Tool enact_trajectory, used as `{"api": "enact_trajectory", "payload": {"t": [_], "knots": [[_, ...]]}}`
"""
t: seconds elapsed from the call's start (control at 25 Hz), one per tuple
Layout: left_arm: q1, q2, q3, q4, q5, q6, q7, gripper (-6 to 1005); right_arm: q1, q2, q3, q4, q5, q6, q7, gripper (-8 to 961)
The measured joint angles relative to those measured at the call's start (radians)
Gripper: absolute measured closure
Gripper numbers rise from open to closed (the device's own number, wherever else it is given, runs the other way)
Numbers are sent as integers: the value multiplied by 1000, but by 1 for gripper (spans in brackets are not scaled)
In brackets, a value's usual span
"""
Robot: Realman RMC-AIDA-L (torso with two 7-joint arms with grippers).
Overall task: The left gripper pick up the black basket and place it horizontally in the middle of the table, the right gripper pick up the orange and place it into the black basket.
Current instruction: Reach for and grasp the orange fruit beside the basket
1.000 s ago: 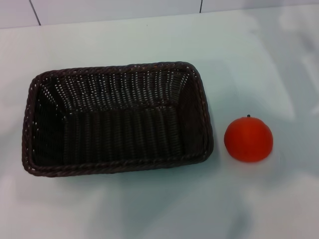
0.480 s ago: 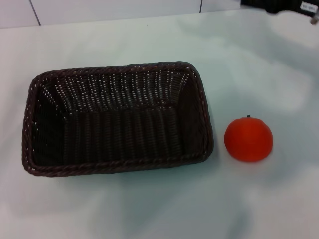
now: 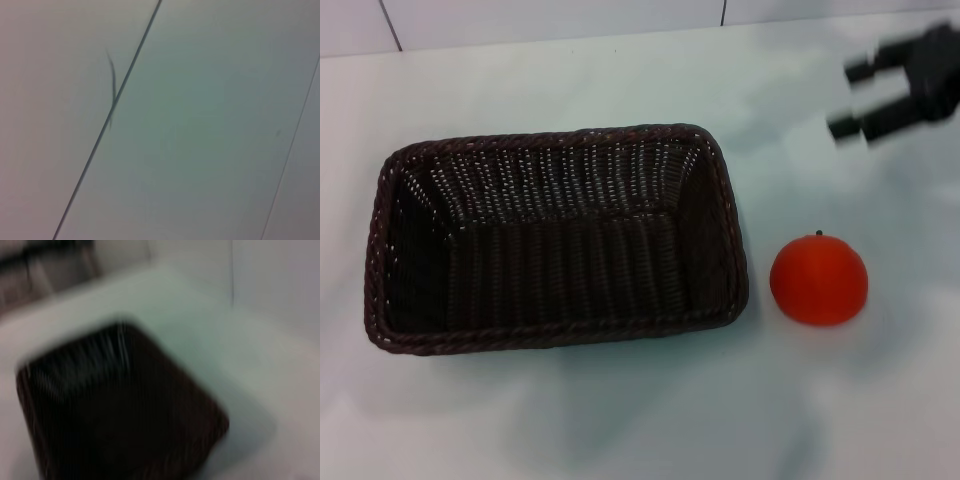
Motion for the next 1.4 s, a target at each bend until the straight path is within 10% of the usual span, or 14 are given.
{"api": "enact_trajectory", "payload": {"t": [1.4], "knots": [[-46, -1, 5, -2, -7, -19, -21, 112, 90, 61, -273, 289, -295, 128, 40, 137]]}}
